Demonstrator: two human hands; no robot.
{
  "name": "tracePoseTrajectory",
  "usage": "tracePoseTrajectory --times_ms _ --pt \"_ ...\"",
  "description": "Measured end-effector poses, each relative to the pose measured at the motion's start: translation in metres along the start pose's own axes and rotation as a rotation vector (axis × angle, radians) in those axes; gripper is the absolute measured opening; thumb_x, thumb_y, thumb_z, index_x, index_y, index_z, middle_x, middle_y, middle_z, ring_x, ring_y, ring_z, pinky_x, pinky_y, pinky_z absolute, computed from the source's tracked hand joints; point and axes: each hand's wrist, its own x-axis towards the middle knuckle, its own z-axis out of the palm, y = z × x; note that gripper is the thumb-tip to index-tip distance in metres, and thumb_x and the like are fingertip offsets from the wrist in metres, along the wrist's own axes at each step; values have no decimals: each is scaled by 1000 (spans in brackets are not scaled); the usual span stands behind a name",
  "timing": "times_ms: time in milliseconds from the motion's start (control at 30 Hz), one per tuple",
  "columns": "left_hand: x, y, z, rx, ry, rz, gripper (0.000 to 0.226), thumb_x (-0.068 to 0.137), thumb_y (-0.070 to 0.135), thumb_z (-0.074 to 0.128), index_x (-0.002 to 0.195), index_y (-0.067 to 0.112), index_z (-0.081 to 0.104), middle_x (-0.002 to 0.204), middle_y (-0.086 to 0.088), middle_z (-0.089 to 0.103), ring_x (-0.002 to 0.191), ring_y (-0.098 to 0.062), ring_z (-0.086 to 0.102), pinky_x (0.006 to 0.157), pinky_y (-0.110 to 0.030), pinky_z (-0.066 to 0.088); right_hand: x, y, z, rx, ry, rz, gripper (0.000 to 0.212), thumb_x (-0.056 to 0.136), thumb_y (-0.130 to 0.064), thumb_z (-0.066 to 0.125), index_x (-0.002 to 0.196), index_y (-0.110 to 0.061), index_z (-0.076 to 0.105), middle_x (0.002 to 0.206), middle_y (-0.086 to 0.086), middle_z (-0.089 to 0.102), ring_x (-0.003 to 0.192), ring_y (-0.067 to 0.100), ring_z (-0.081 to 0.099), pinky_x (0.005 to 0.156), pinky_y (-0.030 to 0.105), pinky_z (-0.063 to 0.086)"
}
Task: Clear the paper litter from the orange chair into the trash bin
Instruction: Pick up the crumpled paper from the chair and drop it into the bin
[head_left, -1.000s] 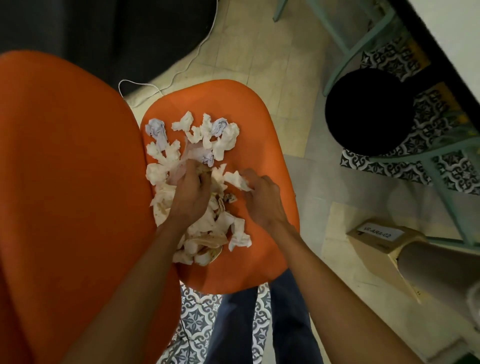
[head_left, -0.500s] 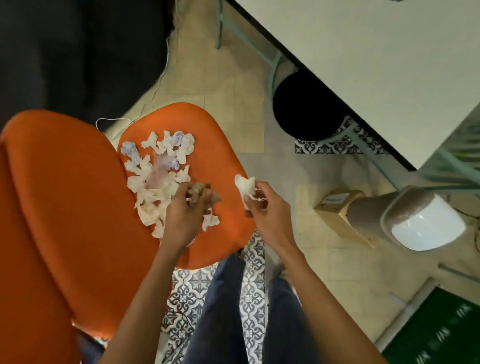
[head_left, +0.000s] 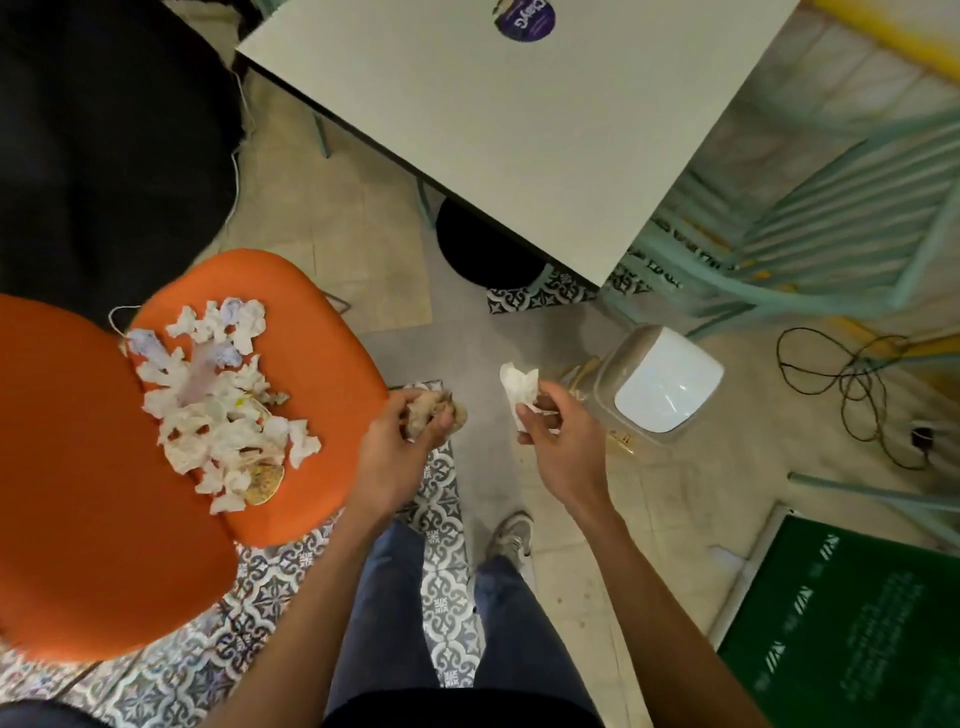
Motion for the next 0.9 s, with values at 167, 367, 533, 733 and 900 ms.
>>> tracePoseTrajectory --times_ms 167,367,533,733,900 --pt "-20 29 79 18 -103 41 28 96 11 75 116 28 63 106 6 72 87 7 69 69 -9 53 -8 39 -78 -11 93 44 32 104 -15 70 136 -13 68 109 1 70 91 18 75 70 17 62" --pt "-16 46 153 74 -186 7 47 90 21 83 130 16 60 107 7 67 87 3 69 74 -18 60 -2 88 -137 4 219 113 29 103 -14 71 132 -14 68 108 2 70 92 24 74 67 11 59" --pt "10 54 201 258 -298 78 46 89 37 82 128 23 63 105 15 65 96 6 61 77 -16 52 18 125 -162 -26 302 216 30 102 -15 72 132 -17 68 113 6 72 96 29 75 82 41 68" --pt "62 55 259 418 -472 167 43 90 30 83 127 20 63 106 6 65 95 -12 66 90 -31 57 58 151 -174 -197 308 275 16 99 -10 71 114 -15 68 111 9 74 95 31 75 82 30 55" --pt "96 43 306 519 -534 214 44 90 27 83 129 25 61 124 -2 53 108 -21 62 106 -35 53 88 166 -190 -265 318 320 18 102 -7 65 120 -8 67 112 12 74 100 33 68 73 21 34"
